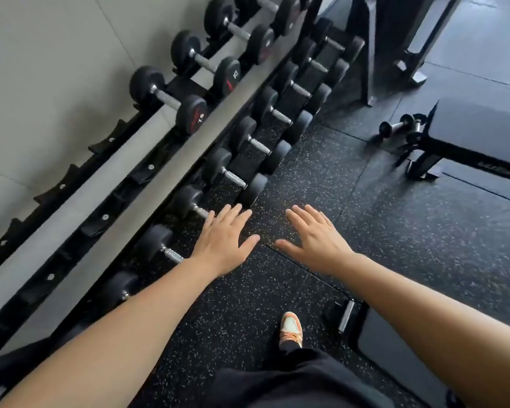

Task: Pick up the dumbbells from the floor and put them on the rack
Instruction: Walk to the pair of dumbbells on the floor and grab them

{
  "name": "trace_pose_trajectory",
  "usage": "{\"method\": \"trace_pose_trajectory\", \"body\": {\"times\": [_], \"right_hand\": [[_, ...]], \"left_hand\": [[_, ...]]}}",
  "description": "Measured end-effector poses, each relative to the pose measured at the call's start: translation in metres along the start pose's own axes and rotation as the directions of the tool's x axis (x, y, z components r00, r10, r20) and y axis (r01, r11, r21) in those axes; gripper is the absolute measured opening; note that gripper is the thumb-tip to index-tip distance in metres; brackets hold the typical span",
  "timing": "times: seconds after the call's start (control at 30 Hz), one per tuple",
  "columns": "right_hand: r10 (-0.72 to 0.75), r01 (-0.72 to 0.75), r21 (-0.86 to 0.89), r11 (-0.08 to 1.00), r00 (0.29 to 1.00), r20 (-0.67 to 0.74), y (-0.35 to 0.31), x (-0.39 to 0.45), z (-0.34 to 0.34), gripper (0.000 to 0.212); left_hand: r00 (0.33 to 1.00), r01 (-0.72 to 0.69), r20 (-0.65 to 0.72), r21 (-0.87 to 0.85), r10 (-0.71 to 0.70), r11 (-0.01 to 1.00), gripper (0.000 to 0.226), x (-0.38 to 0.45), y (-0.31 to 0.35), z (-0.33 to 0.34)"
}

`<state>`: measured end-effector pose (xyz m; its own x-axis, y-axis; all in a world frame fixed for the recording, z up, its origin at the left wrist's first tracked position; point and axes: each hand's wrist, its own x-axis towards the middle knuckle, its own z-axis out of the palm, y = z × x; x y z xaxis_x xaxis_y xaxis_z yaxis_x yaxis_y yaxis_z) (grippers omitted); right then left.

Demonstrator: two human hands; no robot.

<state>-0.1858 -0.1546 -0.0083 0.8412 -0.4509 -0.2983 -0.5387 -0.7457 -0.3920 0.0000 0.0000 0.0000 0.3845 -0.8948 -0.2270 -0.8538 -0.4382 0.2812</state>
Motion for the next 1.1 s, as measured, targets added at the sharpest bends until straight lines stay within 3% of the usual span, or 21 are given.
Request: {"method": "trace_pose_trajectory", "body": {"times": [0.4,1.1], "right_hand": [[0.259,-0.251,0.107,0.962,0.964,-0.069,0.086,0.004,-0.019,0.095],[0.570,-0.543,0.184,0.820,0.805,-0.165,0.174,0.178,-0.107,0.098]], "left_hand": [[0.971,-0.214,0.115,0.022,0.210,0.977,0.072,0.119,0.055,0.010],[0.826,-0.535,0.213,0.007,0.521,0.845,0.076,0.420,0.057,-0.035]]}}
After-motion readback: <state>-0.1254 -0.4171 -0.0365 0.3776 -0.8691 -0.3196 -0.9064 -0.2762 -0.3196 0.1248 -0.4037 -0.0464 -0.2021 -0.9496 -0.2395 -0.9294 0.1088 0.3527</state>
